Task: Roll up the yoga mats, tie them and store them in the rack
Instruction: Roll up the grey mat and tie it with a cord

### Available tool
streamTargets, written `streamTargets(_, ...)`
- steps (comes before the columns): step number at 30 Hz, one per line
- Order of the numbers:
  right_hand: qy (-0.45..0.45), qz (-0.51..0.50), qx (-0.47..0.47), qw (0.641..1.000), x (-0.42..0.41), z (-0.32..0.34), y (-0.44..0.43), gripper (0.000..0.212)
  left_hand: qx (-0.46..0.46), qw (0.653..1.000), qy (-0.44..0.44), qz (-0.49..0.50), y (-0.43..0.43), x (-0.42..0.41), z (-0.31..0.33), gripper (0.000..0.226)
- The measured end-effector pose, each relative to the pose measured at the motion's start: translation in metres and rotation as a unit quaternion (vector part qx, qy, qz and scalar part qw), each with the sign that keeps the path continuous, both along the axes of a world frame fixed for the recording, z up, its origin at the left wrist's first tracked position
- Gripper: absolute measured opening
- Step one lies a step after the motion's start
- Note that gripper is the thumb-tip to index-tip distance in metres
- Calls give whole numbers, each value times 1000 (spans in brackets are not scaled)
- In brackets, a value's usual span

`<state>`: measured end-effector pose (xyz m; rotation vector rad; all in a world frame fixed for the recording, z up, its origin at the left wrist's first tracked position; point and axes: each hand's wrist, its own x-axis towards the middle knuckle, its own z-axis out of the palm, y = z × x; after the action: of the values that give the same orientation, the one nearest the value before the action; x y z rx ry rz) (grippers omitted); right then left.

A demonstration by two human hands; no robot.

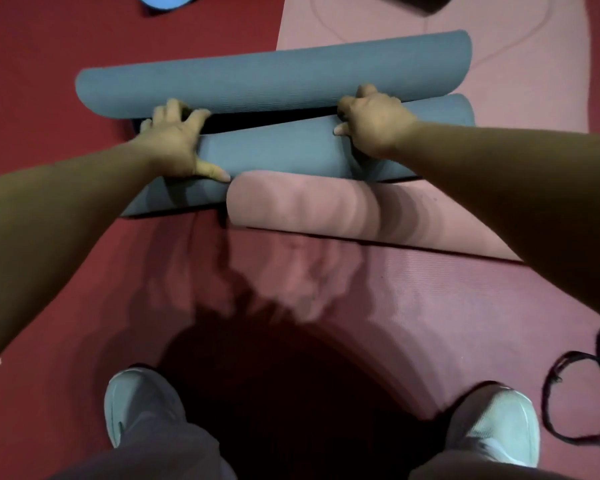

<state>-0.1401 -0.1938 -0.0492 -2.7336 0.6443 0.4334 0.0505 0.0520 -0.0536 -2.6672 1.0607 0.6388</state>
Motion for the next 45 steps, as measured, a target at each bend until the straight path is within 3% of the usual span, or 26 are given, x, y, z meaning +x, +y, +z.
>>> streamTargets(1,0,9,-19,1000,0,-3,2,42,-3,1000,-5,3,-1,3,1,117)
streamTargets(4,55,44,-36,997,3,-1,1,73,7,998,60,-20,-2,6,-1,106)
streamTargets(6,115,97,-87,985,4,-3,0,99,20,993,109,-28,-4,3,-2,118)
streamTargets(9,139,146,-174,964,1,-15,5,128,77,993,66,-60,-7,-7,-7,131)
streamTargets(14,96,168,-163,967,-1,-17,10,112,71,989,-13,-126,-4,-13,-7,109)
streamTargets(16,105,178,-141,968,-3,-14,9,108,79,988,15,-129,-3,-15,-4,105)
streamTargets(21,216,208,-74,951,-5,1,16,122,125,975,144,-115,3,-27,-6,97)
streamTargets(23,234,182,-50,954,-1,2,17,121,129,975,146,-110,0,-25,-6,102)
streamTargets(25,234,146,-16,961,1,0,15,117,152,977,71,-131,-1,-19,-5,121)
streamTargets(28,218,129,-26,967,-4,-3,12,119,136,982,32,-125,4,-18,-6,129)
streamTargets(34,168,91,1,982,-11,-6,9,120,65,982,18,-177,-1,-20,2,118)
streamTargets(40,68,40,-3,997,-2,2,-15,102,19,993,93,-70,-8,-1,13,100)
streamTargets(43,14,6,24,1000,1,-3,-22,92,30,988,141,-57,-11,-3,3,115)
streamTargets(45,-15,4,33,999,3,-7,-19,85,31,991,109,-66,-15,-7,-7,123)
